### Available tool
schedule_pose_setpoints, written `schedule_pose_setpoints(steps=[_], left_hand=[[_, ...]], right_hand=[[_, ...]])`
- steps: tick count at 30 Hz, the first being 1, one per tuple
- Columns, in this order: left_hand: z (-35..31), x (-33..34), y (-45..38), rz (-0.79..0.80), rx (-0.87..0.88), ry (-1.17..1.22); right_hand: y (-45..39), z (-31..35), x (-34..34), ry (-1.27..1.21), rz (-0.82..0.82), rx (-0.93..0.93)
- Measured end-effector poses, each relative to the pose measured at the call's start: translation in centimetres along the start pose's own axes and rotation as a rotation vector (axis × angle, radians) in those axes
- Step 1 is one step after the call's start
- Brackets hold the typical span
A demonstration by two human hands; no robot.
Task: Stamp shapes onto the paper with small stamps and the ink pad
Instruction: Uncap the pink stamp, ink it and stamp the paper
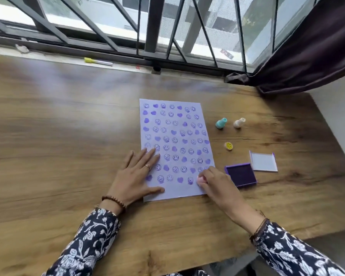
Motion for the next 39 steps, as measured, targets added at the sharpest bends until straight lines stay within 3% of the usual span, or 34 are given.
schedule_pose_setpoints(steps=[5,9,12,16,19,23,29,35,39], left_hand=[[-0.1,0.1,-0.1,0.010,-0.005,-0.009],[-0.2,-0.1,-0.2,0.027,0.005,0.012],[-0.2,-0.2,-0.3,0.068,0.006,0.026],[-1.3,-1.1,-0.2,0.162,-0.054,0.159],[-4.5,-2.4,-1.2,0.075,-0.039,0.184],[-11.2,-1.7,-4.7,0.052,0.036,0.314],[-19.4,1.8,-11.5,0.164,0.087,0.154],[-21.4,3.7,-15.4,0.205,0.051,0.079],[-21.5,3.4,-16.2,0.167,-0.015,0.254]], right_hand=[[-0.1,0.6,0.7,0.141,0.075,-0.142],[-0.1,0.1,0.4,0.062,0.094,-0.147],[0.3,-0.9,-1.0,-0.242,-0.024,0.019],[2.4,-4.3,-2.9,-0.832,-0.349,0.362],[3.7,-6.6,-3.3,-1.193,-0.425,0.439],[4.2,-8.6,-4.5,-1.476,-0.481,0.434],[3.6,-12.4,-5.9,-1.624,-0.549,0.399],[2.9,-15.8,-6.0,-1.600,-0.519,0.374],[2.0,-17.7,-5.2,-1.484,-0.501,0.339]])
Point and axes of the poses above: each hand's wrist, its own y-axis away from the middle knuckle, its own x-axis out of the palm, z = x × y, the point moved 5 cm from there along -y, towards the middle knuckle, and after that the axes turned 9 degrees about -x, right-handed, at the moved point
